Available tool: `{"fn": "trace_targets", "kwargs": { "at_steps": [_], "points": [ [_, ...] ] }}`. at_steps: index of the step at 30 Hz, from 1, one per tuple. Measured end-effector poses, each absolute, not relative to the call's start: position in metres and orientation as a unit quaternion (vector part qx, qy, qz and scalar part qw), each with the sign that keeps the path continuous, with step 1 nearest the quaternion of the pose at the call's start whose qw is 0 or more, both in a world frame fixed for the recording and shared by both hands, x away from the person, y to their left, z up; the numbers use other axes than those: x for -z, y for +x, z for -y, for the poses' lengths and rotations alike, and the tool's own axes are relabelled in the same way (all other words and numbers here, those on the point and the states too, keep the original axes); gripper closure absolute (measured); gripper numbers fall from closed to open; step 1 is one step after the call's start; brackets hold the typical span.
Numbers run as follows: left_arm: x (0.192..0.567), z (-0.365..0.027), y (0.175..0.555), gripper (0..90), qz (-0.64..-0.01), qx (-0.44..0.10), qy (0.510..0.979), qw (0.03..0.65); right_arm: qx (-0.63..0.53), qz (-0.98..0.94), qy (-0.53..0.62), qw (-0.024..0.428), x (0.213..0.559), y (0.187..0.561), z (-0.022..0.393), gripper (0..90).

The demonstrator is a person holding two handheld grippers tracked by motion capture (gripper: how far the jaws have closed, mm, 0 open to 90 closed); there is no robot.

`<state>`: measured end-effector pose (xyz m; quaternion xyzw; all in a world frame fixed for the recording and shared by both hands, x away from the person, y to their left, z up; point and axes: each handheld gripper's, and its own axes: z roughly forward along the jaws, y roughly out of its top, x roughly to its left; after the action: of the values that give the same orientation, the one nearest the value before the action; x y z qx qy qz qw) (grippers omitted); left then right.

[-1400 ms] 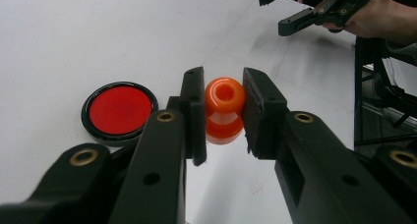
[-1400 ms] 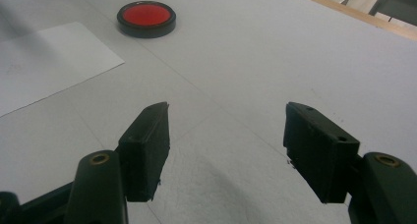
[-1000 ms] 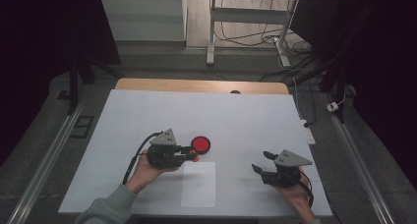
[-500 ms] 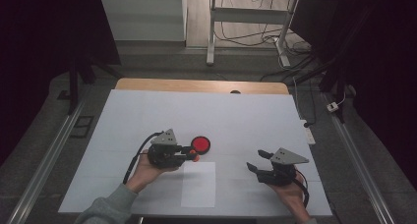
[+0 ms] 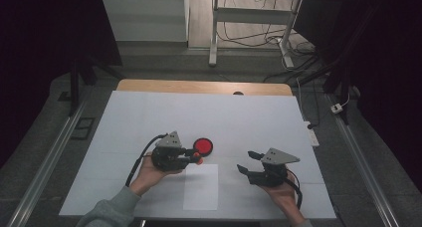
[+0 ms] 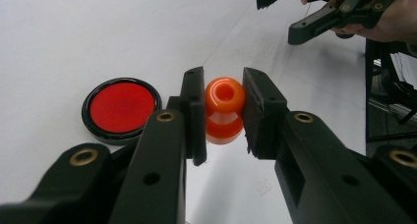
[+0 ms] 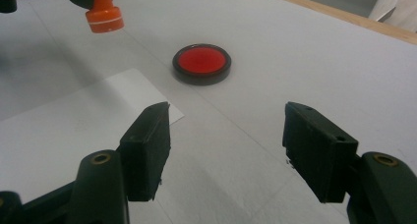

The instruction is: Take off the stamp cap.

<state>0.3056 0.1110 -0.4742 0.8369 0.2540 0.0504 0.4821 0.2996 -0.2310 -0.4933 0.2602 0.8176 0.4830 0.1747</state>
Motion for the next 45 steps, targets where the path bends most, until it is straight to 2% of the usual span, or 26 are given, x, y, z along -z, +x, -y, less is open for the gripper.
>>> {"fn": "trace_targets", "kwargs": {
  "at_steps": [45],
  "points": [
    [0.473, -0.103, 0.306, 72.4, -0.248, -0.047, 0.837, 0.486, -0.476, -0.846, 0.195, 0.14, 0.5, 0.3, 0.16, 34.5]
  ]
}}
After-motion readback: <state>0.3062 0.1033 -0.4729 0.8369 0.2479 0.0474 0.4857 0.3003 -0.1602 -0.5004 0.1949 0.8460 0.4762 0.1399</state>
